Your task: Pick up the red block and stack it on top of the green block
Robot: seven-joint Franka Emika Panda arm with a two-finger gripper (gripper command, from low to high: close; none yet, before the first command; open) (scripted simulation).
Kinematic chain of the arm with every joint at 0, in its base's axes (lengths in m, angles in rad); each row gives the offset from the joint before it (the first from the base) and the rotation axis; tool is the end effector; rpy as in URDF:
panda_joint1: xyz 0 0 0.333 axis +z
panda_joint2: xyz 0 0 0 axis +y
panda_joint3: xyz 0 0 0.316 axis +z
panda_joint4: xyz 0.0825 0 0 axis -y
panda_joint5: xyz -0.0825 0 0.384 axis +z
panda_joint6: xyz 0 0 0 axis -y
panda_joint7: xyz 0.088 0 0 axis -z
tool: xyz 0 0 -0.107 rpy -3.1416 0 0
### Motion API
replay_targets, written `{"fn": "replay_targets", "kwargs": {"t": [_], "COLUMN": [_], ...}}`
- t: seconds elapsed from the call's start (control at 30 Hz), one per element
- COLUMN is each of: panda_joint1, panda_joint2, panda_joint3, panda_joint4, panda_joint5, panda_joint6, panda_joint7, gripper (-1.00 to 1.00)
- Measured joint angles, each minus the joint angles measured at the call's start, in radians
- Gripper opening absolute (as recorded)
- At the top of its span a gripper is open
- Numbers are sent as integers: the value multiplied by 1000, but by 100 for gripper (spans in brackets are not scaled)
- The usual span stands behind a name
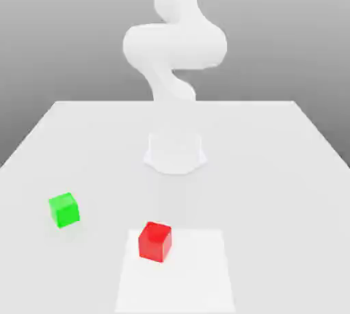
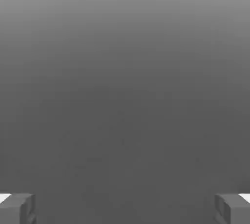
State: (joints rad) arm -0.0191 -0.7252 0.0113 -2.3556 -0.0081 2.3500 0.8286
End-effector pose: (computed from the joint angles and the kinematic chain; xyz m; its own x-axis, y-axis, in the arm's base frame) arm 0.3771 -0.0017 0.6612 0.5009 -0.7351 0.4569 -0.5612 -0.6777 -0.4751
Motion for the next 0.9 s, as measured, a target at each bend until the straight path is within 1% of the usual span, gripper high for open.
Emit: {"fn": "replay_targets", "kwargs": {"t": [0.37,0.57,0.63,0.83,0.87,0.9], "panda_joint1": [-83,-107,-113,-105,-103,-103], "panda_joint2": [397,637,711,928,947,947], "panda_joint3": [25,16,18,4,1,1], "panda_joint4": [-278,-441,-464,-445,-442,-442], "panda_joint5": [-31,-7,5,-10,-12,-12], "panda_joint6": [258,415,470,654,670,670], "panda_joint7": [142,195,200,214,216,216], "gripper": [0,0,0,0,-100,-100]}}
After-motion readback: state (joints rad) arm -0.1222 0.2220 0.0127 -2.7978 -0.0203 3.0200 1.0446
